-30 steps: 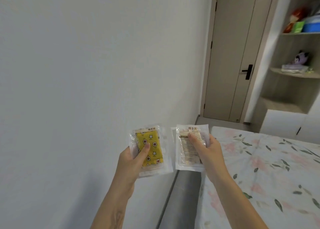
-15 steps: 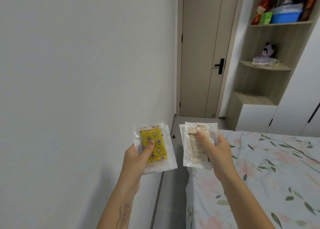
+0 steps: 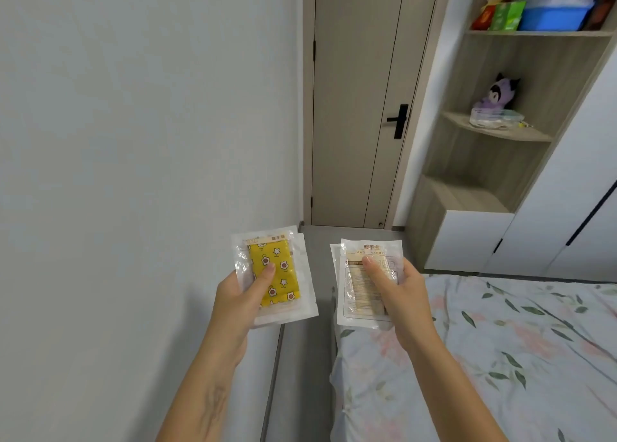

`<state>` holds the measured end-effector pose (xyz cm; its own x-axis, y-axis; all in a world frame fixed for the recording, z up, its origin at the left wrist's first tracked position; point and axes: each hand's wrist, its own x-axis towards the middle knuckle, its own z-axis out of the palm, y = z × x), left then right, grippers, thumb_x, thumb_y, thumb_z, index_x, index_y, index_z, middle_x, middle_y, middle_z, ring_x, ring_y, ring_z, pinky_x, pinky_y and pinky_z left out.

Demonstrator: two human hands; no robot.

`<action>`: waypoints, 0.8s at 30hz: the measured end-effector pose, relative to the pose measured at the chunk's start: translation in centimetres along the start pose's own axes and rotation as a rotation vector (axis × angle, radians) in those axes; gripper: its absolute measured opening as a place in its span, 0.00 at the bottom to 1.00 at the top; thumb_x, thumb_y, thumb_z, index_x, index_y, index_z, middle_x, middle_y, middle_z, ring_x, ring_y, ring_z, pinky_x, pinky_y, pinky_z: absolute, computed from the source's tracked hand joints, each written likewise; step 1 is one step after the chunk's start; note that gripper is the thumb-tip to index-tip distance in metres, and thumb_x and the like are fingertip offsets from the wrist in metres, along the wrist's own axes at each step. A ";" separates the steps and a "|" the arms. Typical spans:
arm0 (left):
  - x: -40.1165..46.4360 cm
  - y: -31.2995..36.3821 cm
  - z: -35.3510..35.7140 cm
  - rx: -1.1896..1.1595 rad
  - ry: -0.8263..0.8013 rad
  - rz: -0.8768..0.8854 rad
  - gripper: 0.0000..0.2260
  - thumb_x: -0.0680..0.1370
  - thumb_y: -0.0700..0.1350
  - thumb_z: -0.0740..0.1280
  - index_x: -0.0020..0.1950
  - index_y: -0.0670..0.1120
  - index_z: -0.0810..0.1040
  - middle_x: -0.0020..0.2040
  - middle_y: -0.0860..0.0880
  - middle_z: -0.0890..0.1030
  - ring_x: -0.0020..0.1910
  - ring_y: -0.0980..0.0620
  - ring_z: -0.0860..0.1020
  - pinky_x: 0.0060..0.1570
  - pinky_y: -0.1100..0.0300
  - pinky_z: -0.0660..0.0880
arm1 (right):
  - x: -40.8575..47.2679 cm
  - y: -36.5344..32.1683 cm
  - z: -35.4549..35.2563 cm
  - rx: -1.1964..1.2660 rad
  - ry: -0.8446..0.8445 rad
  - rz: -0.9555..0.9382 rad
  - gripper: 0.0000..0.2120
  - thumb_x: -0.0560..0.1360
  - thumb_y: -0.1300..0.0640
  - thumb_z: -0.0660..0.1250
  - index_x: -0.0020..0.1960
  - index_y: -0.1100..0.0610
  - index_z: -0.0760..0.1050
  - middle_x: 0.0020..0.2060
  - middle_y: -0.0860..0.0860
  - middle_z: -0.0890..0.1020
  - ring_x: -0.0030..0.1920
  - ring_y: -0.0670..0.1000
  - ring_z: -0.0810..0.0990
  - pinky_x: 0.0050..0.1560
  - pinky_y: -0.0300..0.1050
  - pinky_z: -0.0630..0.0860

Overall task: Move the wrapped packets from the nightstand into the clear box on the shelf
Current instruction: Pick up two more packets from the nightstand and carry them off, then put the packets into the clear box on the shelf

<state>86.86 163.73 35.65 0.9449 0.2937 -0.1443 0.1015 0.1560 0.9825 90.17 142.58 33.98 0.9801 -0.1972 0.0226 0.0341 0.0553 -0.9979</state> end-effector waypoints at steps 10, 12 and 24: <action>25.5 0.9 5.5 0.006 -0.092 0.028 0.05 0.76 0.49 0.68 0.51 0.52 0.80 0.42 0.54 0.86 0.43 0.55 0.84 0.41 0.59 0.79 | 23.6 2.8 8.8 -0.003 0.021 -0.013 0.04 0.74 0.53 0.71 0.49 0.50 0.79 0.42 0.47 0.86 0.43 0.46 0.85 0.41 0.42 0.81; 30.6 2.0 6.6 0.011 -0.115 0.032 0.06 0.76 0.49 0.68 0.52 0.52 0.81 0.43 0.54 0.86 0.44 0.55 0.84 0.41 0.61 0.79 | 28.4 2.5 10.7 0.015 0.020 -0.009 0.07 0.74 0.53 0.71 0.51 0.52 0.79 0.44 0.48 0.86 0.44 0.48 0.86 0.44 0.46 0.81; 50.5 4.1 15.7 -0.030 -0.117 0.024 0.08 0.77 0.48 0.67 0.55 0.52 0.80 0.47 0.53 0.86 0.47 0.54 0.84 0.49 0.56 0.80 | 51.0 1.6 14.1 -0.015 -0.037 -0.012 0.09 0.75 0.54 0.71 0.53 0.57 0.80 0.45 0.52 0.86 0.45 0.52 0.86 0.46 0.50 0.82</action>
<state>139.86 164.39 34.26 0.9771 0.1856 -0.1043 0.0708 0.1786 0.9814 142.93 146.42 34.41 0.9861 -0.1619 0.0364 0.0431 0.0380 -0.9983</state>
